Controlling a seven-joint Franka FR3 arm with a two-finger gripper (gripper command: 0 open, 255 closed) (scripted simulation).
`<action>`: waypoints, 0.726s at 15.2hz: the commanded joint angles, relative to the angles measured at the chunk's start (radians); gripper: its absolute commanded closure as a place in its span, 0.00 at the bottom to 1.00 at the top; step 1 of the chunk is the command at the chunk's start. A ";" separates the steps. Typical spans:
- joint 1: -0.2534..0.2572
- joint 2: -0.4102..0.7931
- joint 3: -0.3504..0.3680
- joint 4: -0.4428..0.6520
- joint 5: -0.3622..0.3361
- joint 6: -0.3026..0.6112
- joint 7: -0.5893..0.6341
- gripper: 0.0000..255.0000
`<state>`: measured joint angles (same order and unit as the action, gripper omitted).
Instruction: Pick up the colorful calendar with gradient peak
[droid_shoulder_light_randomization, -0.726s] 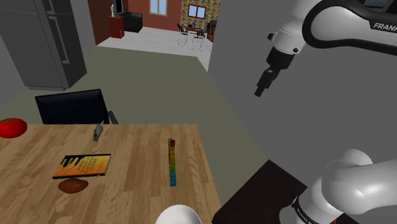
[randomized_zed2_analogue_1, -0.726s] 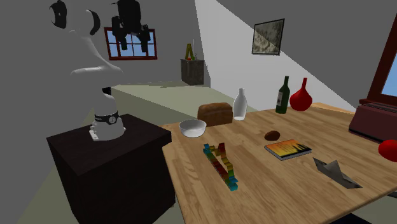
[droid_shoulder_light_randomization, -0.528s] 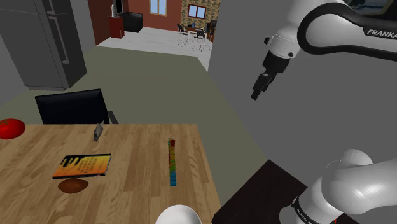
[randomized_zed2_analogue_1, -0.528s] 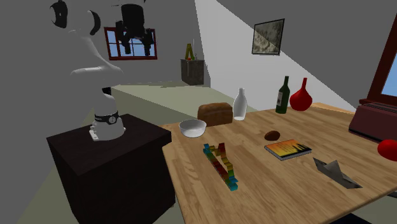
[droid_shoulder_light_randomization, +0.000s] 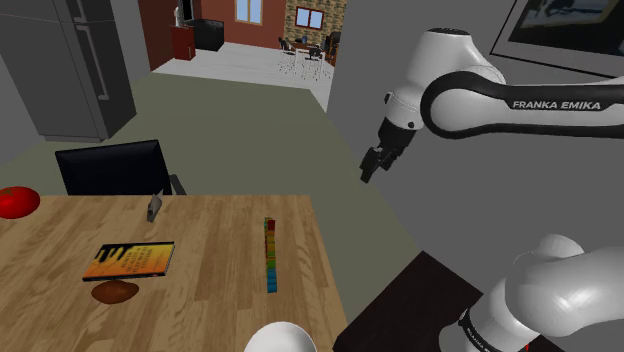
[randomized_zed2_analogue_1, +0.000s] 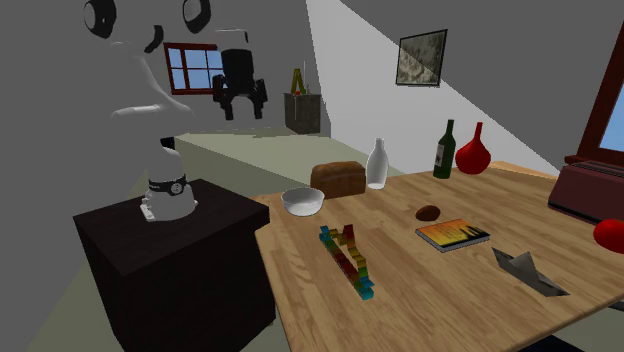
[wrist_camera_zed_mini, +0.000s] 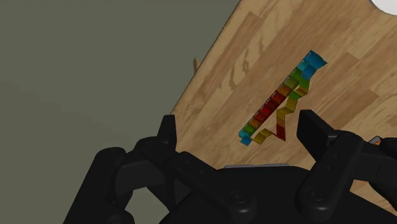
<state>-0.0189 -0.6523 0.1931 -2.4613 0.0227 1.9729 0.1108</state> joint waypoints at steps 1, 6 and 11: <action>-0.004 0.037 0.035 -0.031 0.009 0.075 0.061 0.00; -0.029 0.171 0.127 -0.061 0.006 0.252 0.220 0.00; -0.078 0.349 0.228 -0.043 -0.054 0.417 0.409 0.00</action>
<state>-0.0838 -0.3490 0.3994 -2.5122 -0.0132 2.3502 0.4741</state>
